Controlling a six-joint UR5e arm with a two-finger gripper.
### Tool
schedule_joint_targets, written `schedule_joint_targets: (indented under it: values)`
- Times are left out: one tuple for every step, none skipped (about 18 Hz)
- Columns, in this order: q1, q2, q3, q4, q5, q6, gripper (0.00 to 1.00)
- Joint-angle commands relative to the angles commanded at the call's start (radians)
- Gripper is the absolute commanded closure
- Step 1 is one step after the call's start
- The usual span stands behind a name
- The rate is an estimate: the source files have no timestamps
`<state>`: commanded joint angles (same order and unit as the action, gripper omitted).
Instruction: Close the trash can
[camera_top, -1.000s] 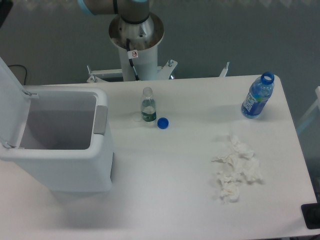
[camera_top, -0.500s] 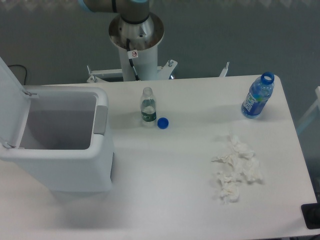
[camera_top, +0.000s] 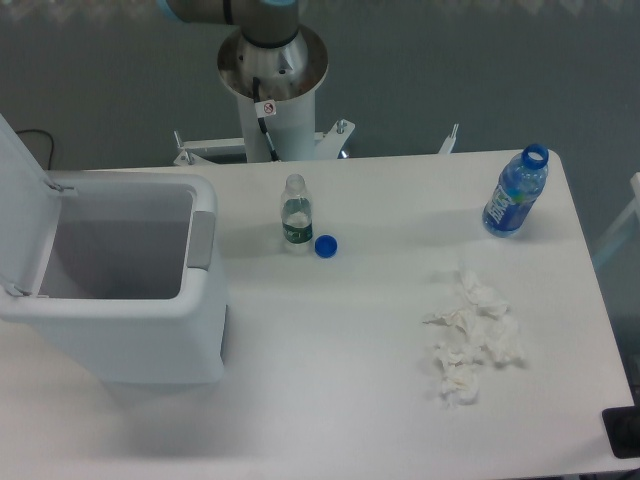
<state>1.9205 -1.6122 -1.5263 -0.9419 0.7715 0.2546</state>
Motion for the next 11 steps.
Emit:
schedule_joint_targets:
  values:
    - [0.0, 0.0, -0.002, 0.0, 0.015, 0.0, 0.0]
    - [0.0, 0.0, -0.003, 0.0, 0.035, 0.0, 0.0]
    - [0.0, 0.0, -0.005, 0.0, 0.055, 0.0, 0.0]
    - [0.0, 0.0, -0.008, -0.002, 0.069, 0.0, 0.0]
    - [0.0, 0.002, -0.014, 0.0, 0.078, 0.0, 0.0]
    - [0.002, 0.003, -0.018, 0.0, 0.086, 0.002, 0.0]
    - [0.002, 0.005, -0.021, -0.002, 0.095, 0.002, 0.0]
    - [0.002, 0.006, -0.026, 0.0, 0.107, 0.002, 0.0]
    - [0.003, 0.008, -0.028, 0.0, 0.121, 0.002, 0.0]
    - [0.003, 0.008, -0.028, 0.0, 0.139, 0.002, 0.0]
    - [0.003, 0.009, -0.028, 0.0, 0.158, 0.003, 0.0]
